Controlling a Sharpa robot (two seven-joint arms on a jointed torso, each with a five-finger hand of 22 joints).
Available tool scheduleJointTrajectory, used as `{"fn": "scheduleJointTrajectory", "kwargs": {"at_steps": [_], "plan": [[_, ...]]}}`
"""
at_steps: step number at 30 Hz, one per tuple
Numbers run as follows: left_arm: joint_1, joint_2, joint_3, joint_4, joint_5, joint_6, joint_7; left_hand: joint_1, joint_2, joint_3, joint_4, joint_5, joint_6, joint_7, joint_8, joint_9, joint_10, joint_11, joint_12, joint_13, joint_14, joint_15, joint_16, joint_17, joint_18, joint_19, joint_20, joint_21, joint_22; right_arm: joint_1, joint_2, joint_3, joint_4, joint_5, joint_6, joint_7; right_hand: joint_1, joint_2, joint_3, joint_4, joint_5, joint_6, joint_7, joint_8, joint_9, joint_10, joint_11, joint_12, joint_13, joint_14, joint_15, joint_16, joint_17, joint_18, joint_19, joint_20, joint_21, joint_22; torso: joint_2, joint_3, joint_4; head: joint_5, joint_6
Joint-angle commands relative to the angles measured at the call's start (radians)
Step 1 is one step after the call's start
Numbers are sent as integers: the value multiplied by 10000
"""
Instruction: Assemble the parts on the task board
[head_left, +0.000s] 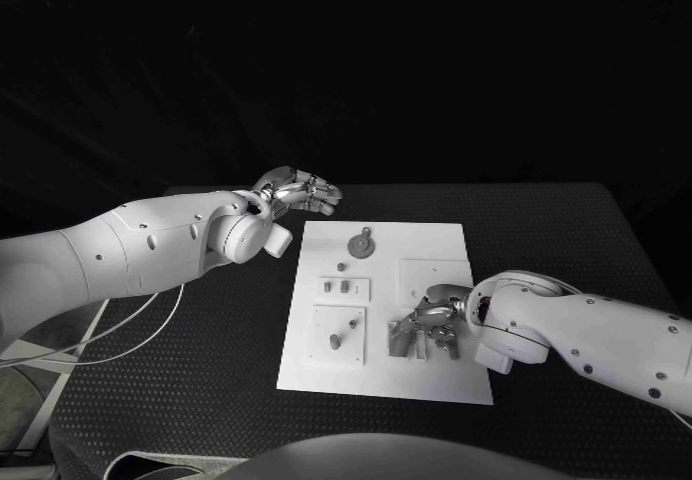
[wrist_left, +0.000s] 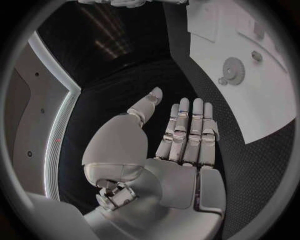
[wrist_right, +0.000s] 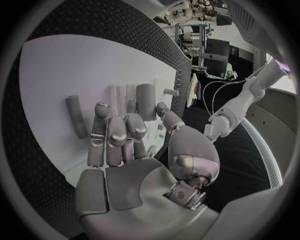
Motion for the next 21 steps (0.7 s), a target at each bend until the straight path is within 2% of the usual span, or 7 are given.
{"fn": "scheduleJointTrajectory", "kwargs": {"at_steps": [1, 9, 17, 21], "plan": [[10, 17, 6, 21, 43, 133, 53, -99, 12, -40, 5, -11, -64, -10, 54, -16, -55, -3, -29, -10, -38, 57, -53, 13, -70, -88, -17, 50, -17, -117, 90, -86, 79, 50, 508, 106, 44, -4, -14, -75, 22, 23, 51, -72, -11, -47, 3, -29, 4, -92, -13, 43, -20, 60, -52, 30, -5, 183, -1, 2, -2, 10, -7], [10, 22, 6, 15, 43, 136, 45, -102, 14, -41, 7, -11, -64, -10, 54, -17, -56, -3, -28, -12, -37, 58, -56, 18, -70, -88, -16, 51, -19, -122, 159, -100, 55, 46, 571, 147, 94, -22, -31, -74, 23, 25, 52, -83, 1, -41, 3, -28, 15, -109, -11, 67, -52, 60, -61, 34, -2, 183, 0, 1, 3, 41, -24], [10, 8, 6, 20, 41, 153, 13, -104, 12, -42, 7, -12, -64, -10, 55, -17, -57, -3, -28, -13, -38, 58, -60, 23, -70, -90, -15, 52, -20, -128, 127, -120, 13, 46, 473, 199, 365, 525, 69, -98, 24, 50, 48, -90, 30, -24, 0, -23, 35, -134, -11, 124, -111, 60, -78, 34, 12, 188, 1, -4, 2, 72, -41], [10, 7, 6, 19, 40, 153, 9, -105, 11, -43, 7, -12, -64, -9, 55, -18, -58, -2, -28, -13, -38, 58, -62, 25, -70, -91, -15, 52, -21, -128, 93, -121, 6, 56, 407, 252, 477, 680, 115, -101, 24, 75, 43, -88, 43, -9, -3, -9, 53, -142, -12, 151, -136, 60, -89, 38, 20, 191, 0, 0, -4, 80, -38]]}}
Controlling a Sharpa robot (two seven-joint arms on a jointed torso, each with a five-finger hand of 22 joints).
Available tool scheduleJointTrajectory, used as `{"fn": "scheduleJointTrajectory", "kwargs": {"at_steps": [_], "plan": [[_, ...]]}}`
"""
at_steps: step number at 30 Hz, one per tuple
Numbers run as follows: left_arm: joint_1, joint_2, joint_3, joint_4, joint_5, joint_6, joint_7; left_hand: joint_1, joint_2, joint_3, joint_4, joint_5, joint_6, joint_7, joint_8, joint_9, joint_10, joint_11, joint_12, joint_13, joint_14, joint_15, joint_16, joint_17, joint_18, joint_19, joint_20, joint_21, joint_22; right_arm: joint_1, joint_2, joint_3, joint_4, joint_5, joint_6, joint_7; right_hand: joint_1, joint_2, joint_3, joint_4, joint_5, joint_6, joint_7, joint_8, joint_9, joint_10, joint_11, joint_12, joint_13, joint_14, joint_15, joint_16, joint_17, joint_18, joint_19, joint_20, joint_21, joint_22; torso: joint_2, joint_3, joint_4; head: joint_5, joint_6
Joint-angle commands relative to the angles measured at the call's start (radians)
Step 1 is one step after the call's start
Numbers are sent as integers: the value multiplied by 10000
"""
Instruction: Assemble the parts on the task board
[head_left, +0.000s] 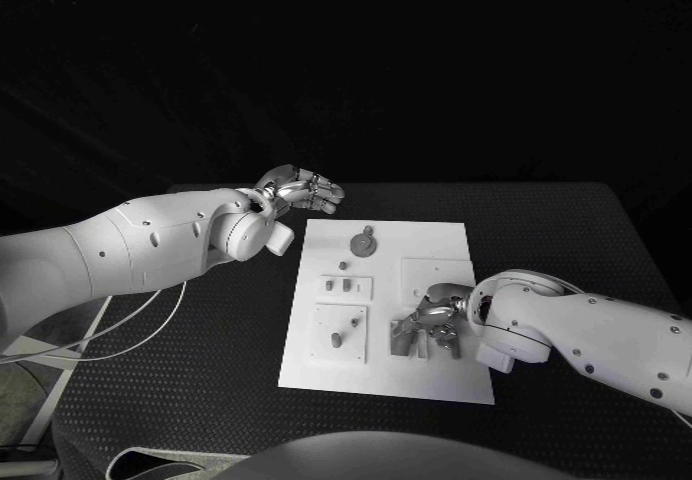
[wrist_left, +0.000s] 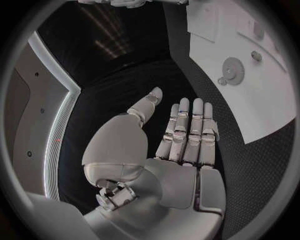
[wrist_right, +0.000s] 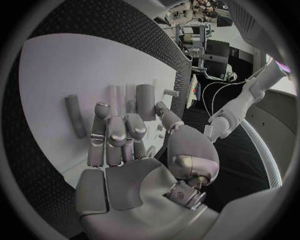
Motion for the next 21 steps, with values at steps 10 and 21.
{"fn": "scheduleJointTrajectory", "kwargs": {"at_steps": [10, 21], "plan": [[10, 15, 5, 5, 37, 170, 20, -106, 10, -44, 6, -11, -66, -9, 55, -11, -61, -1, -29, -16, -40, 59, -68, 22, -69, -56, 23, 53, -15, -139, -48, -95, 178, 137, 240, 370, 239, 376, 109, -3, 64, 105, 24, -31, 4, -5, -44, 19, 45, -79, -23, 103, -37, 60, -59, 12, 40, 195, 1, 7, -4, 14, 9], [10, 11, 5, 2, 33, 217, -13, -106, 9, -44, 4, -11, -73, -7, 54, -15, -80, 6, -37, -24, -56, 65, -87, 32, -71, -70, 28, 49, -21, -135, -135, -47, 191, 137, 209, 407, 271, 411, 97, -5, 64, 130, 18, -28, 12, 35, -50, 59, 76, -36, -28, 147, -4, 60, -46, 13, 60, 198, 4, 6, -3, 37, 9]]}}
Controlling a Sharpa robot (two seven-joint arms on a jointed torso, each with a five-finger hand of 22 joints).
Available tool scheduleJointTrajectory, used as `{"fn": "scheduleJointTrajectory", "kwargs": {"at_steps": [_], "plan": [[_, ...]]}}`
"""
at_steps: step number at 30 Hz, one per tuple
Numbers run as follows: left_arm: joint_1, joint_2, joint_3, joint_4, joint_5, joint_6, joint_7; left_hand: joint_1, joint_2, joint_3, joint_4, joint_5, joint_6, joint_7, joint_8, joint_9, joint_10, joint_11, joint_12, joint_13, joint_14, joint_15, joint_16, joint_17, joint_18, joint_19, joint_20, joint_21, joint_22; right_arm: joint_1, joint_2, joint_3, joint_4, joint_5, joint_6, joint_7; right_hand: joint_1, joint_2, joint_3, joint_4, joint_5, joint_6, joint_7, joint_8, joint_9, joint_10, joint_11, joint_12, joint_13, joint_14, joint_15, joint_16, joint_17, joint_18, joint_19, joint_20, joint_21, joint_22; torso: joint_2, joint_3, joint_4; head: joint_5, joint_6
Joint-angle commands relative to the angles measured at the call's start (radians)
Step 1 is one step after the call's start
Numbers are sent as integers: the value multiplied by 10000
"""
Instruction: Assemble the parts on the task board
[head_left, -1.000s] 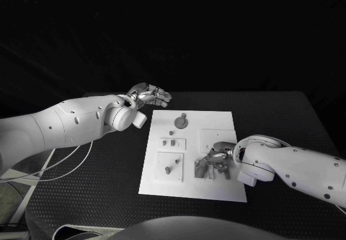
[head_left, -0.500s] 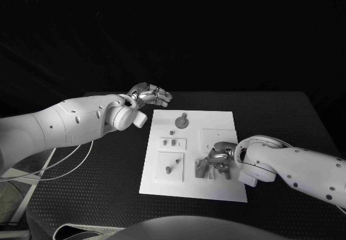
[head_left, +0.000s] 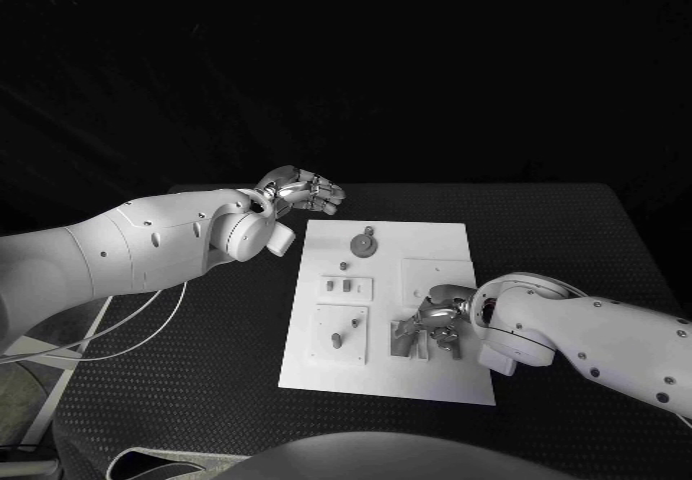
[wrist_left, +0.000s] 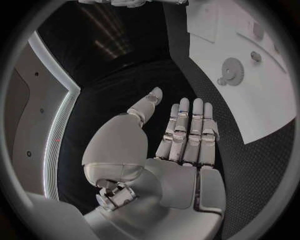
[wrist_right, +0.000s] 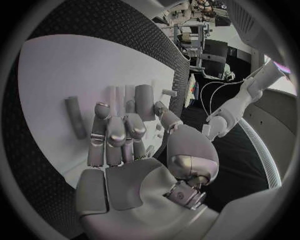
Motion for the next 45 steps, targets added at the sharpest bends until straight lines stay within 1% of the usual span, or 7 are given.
{"fn": "scheduleJointTrajectory", "kwargs": {"at_steps": [1, 6, 14, 24, 32, 38, 45], "plan": [[10, 4, 6, 16, 33, 174, 30, -106, 9, -44, 4, -11, -74, -7, 54, -17, -82, 6, -37, -15, -21, 30, -49, 16, -71, -71, 28, 49, -13, -100, -1, -31, 105, 95, 291, 148, 143, 203, 46, -7, 32, 88, 10, 20, 12, 36, -54, 62, 14, 53, -48, 53, 15, 60, -45, 13, 60, 198, 1, -2, -1, 18, -2], [10, -4, 6, 20, 33, 181, 23, -107, 9, -45, 5, -11, -78, -5, 53, -19, -95, 13, -42, -21, -32, 35, -61, 21, -74, -82, 32, 47, -17, -81, -72, 54, 191, 155, 317, 151, 137, 192, 30, -4, 31, 93, 9, 19, 14, 41, -56, 61, 14, 52, -50, 59, 1, 60, -40, 14, 66, 198, -2, -8, -5, 26, -3], [10, -4, 6, 18, 31, 207, 3, -109, 10, -46, 6, -11, -80, -4, 53, -20, -102, 16, -44, -24, -37, 38, -69, 26, -75, -88, 35, 46, -20, -48, -133, 191, 254, 224, 354, 151, 128, 175, 11, 0, 31, 102, 6, 18, 16, 49, -58, 62, 15, 65, -52, 74, 4, 60, -35, 15, 73, 197, -1, 1, -7, 35, 1], [10, -6, 6, 19, 25, 238, -28, -110, 9, -46, 7, -11, -82, -3, 53, -21, -107, 18, -44, -28, -41, 41, -77, 32, -75, -95, 37, 46, -23, 69, -139, 270, 216, 327, 580, 85, 110, 140, -16, 4, 31, 109, 3, 14, 19, 55, -61, 53, 8, 69, -55, 86, -13, 60, -28, 16, 79, 194, 5, -3, 2, 52, -29], [10, -17, 6, 22, 20, 257, -52, -110, 7, -46, 6, -11, -85, -3, 53, -23, -112, 20, -44, -30, -44, 42, -82, 37, -75, -98, 39, 47, -25, 215, -239, 362, 197, 490, 949, -7, 97, 124, -29, 9, 31, 109, 3, 9, 19, 59, -61, 53, 9, 56, -56, 84, -40, 60, -28, 17, 80, 192, 3, -7, -2, 74, -49], [10, -18, 6, 30, 10, 278, -73, -106, 7, -45, 4, -11, -86, -2, 53, -23, -114, 20, -43, -31, -44, 43, -86, 41, -74, -101, 39, 48, -26, 290, -292, 365, 154, 658, 1377, -109, 62, 53, -61, 12, 31, 105, 5, -5, 18, 62, -60, 47, 10, 43, -55, 89, -69, 60, -33, 19, 78, 186, 0, -11, -6, 84, -63], [10, -40, 5, 37, 5, 297, -98, -96, 6, -41, -1, -11, -87, -3, 53, -24, -115, 20, -42, -33, -45, 42, -89, 45, -73, -104, 38, 48, -27, 369, -388, 365, 47, 872, 1940, -295, 44, 22, -74, 17, 31, 104, 6, -11, 18, 66, -58, 51, 16, 40, -54, 94, -76, 60, -35, 20, 77, 184, 2, 1, -7, 110, -74]]}}
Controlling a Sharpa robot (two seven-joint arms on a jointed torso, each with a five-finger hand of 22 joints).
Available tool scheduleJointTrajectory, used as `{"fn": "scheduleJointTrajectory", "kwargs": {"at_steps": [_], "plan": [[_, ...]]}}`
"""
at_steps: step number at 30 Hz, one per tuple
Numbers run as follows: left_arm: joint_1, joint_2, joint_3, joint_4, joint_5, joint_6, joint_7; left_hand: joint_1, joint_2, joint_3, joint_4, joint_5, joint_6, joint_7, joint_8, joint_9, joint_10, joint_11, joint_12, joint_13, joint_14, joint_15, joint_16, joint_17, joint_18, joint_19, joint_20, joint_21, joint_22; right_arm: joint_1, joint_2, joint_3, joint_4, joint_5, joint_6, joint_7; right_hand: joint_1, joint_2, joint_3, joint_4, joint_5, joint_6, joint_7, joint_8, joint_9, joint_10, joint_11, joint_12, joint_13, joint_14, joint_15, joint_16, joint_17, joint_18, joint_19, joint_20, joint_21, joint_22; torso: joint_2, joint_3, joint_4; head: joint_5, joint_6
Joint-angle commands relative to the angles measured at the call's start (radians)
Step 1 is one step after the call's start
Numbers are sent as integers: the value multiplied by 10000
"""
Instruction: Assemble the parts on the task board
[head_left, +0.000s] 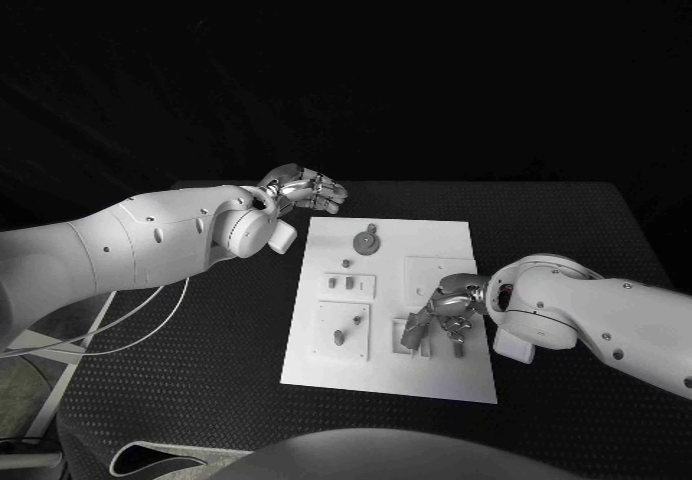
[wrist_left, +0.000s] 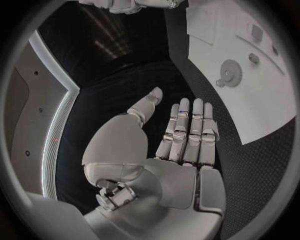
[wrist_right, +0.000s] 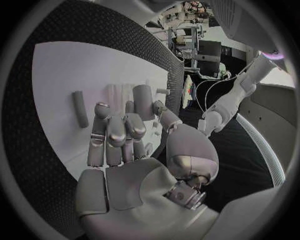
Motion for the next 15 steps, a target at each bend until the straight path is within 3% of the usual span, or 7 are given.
{"fn": "scheduleJointTrajectory", "kwargs": {"at_steps": [1, 7, 15], "plan": [[9, -1, 5, 23, 9, 161, 23, -95, 5, -41, -1, -11, -87, -3, 53, -17, -78, -17, -42, -16, -45, 43, -51, 11, -73, -69, 2, 48, -12, 60, -35, 3, -13, 292, 947, -217, -41, -53, -59, 38, 65, 65, 1, 10, -15, 14, -40, 51, 15, -27, -74, 59, -22, 60, -37, 21, 37, 183, -1, 10, -7, 23, -12], [9, 10, 5, 27, 3, 178, 17, -89, 5, -39, -2, -11, -88, -2, 54, -17, -79, -16, -41, -18, -45, 43, -54, 14, -72, -70, 3, 49, -13, 100, 53, 2, -110, 423, 1364, -298, -69, -77, -71, 43, 65, 58, 5, -2, -16, 14, -36, 53, 22, -46, -71, 60, -46, 60, -46, 24, 31, 180, 2, 0, -5, 20, -17], [10, 13, 5, 32, -7, 175, 9, -83, 4, -37, -2, -11, -89, -2, 54, -18, -81, -16, -40, -19, -45, 44, -59, 20, -72, -71, 4, 51, -14, 111, 254, -3, -395, 280, 1183, -310, -71, -78, -67, 41, 65, 54, 6, -8, -17, 13, -34, 55, 28, -46, -69, 68, -41, 60, -53, 24, 28, 179, -1, 0, -7, 3, -13]]}}
